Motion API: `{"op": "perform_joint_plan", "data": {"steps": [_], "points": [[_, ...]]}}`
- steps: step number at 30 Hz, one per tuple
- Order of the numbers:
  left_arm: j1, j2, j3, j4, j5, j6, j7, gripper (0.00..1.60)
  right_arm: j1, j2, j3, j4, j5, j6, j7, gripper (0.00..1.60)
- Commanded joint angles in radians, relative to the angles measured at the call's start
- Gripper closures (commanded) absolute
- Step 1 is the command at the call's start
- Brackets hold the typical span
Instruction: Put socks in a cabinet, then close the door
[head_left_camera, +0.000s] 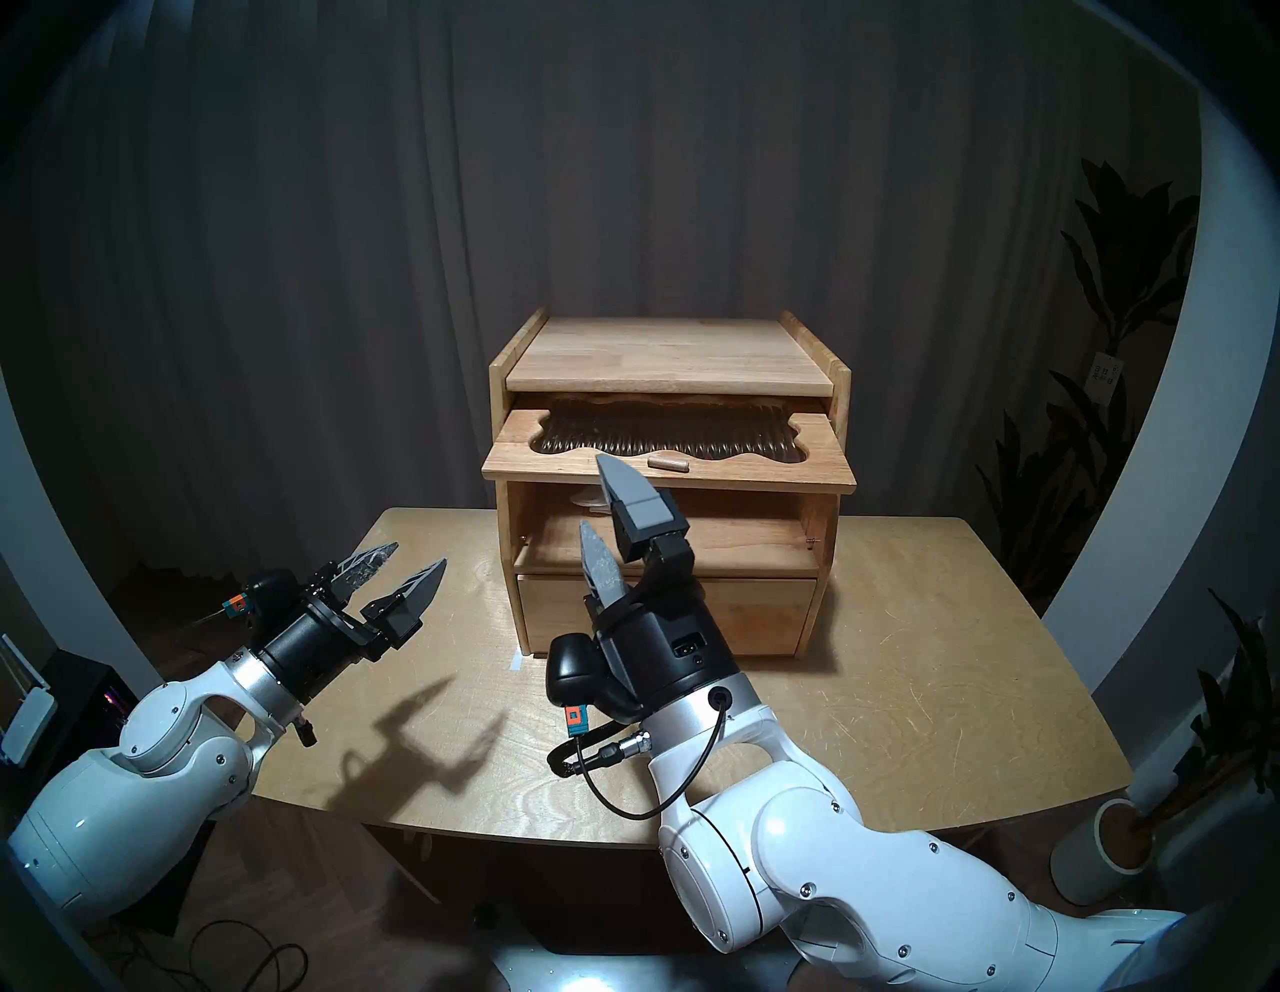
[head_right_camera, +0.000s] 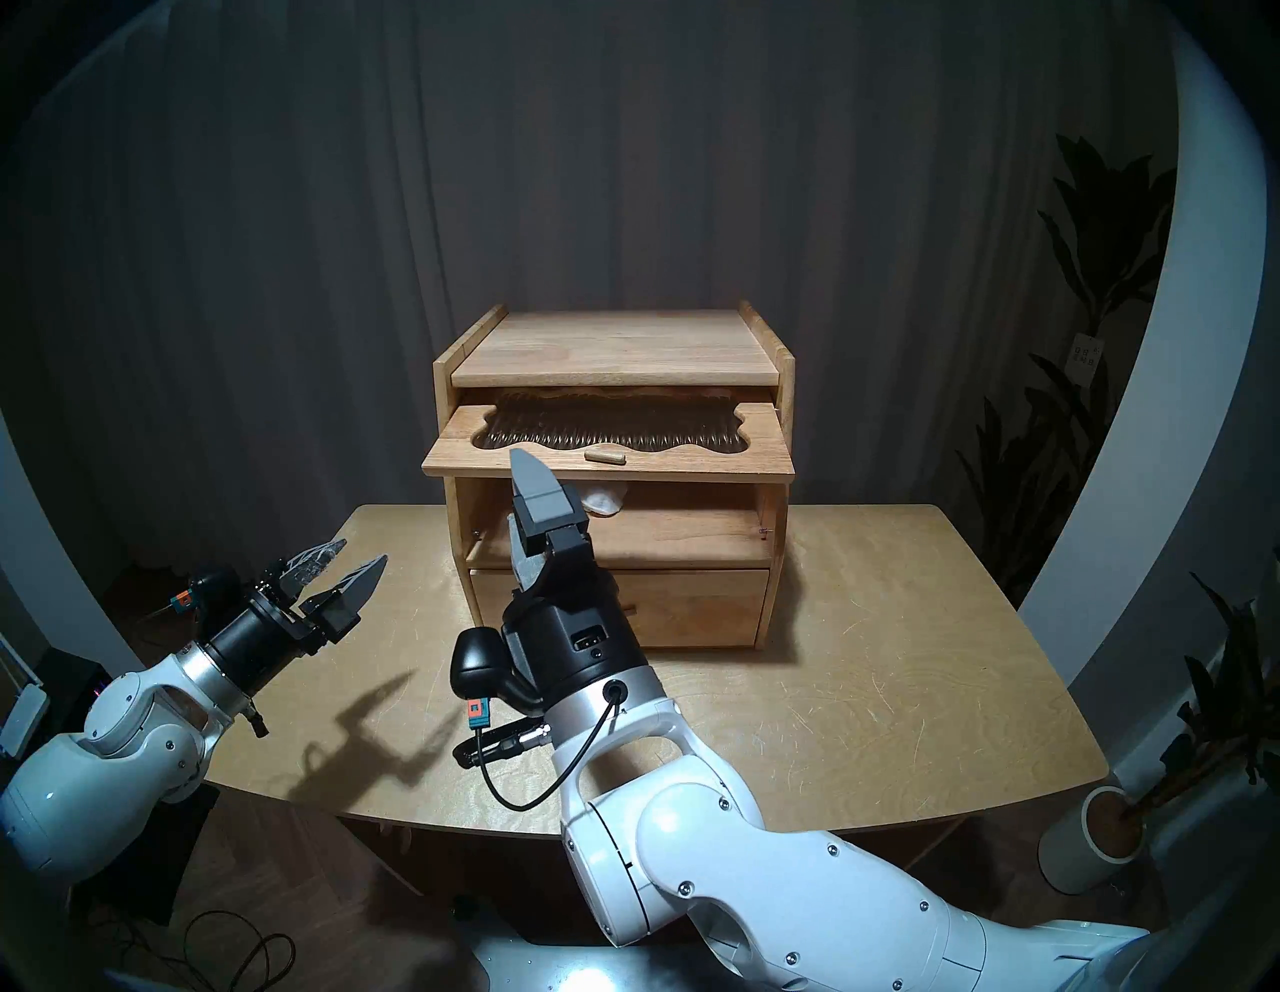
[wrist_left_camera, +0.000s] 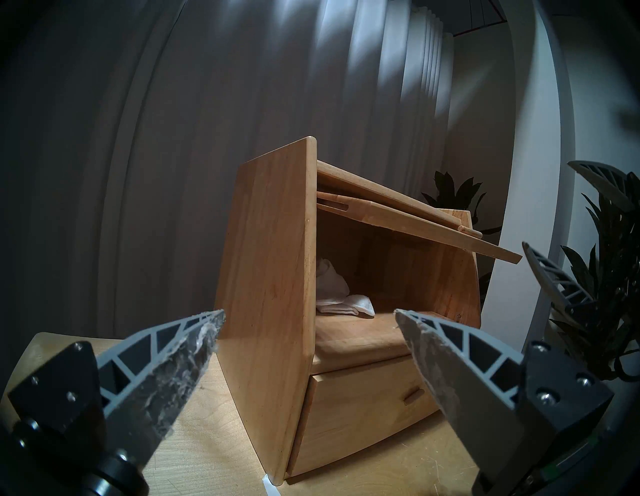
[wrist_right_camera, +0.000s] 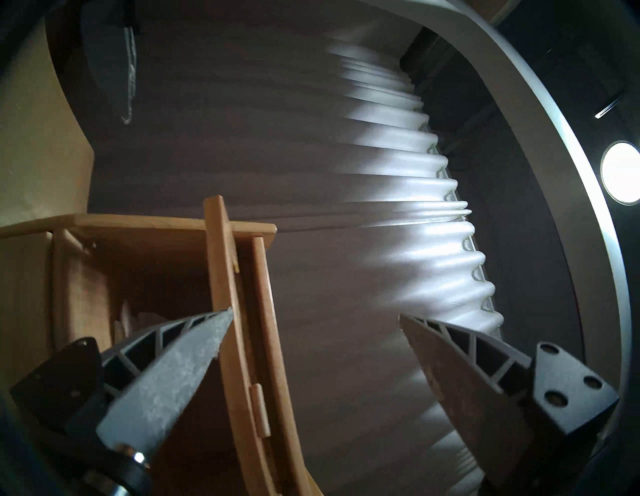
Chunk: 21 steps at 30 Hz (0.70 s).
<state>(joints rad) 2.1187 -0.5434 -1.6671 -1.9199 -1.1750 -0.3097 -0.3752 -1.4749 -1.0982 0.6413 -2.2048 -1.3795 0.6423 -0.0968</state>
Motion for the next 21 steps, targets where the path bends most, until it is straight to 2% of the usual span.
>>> {"op": "perform_joint_plan", "data": {"steps": [1,3,4,7,9,12,17,21], "points": [[-0.008,0.001,-0.009,-0.006,-0.001,-0.005,0.000,0.00,-0.044,0.012,0.046,-0.034,-0.016,0.110,-0.044,0.00],[-0.008,0.001,-0.009,-0.006,-0.001,-0.005,0.000,0.00,-0.069,0.013,0.064,-0.024,-0.005,0.138,-0.047,0.00],[-0.008,0.001,-0.009,-0.006,-0.001,-0.005,0.000,0.00,-0.083,0.013,0.073,-0.017,0.004,0.185,-0.051,0.00],[-0.008,0.001,-0.010,-0.006,-0.001,-0.006,0.000,0.00,-0.093,0.008,0.081,-0.007,0.007,0.207,-0.054,0.00],[-0.008,0.001,-0.010,-0.006,-0.001,-0.006,0.000,0.00,-0.101,0.005,0.083,0.006,0.020,0.261,-0.055,0.00],[-0.007,0.000,-0.010,-0.006,-0.001,-0.006,0.000,0.00,-0.102,-0.003,0.089,0.005,0.027,0.302,-0.071,0.00],[-0.007,0.000,-0.011,-0.007,-0.001,-0.007,0.000,0.00,-0.089,-0.031,0.101,-0.009,0.037,0.318,-0.090,0.00],[-0.007,0.000,-0.012,-0.007,-0.001,-0.008,0.001,0.00,-0.053,-0.068,0.084,0.015,0.052,0.318,-0.097,0.00]]}}
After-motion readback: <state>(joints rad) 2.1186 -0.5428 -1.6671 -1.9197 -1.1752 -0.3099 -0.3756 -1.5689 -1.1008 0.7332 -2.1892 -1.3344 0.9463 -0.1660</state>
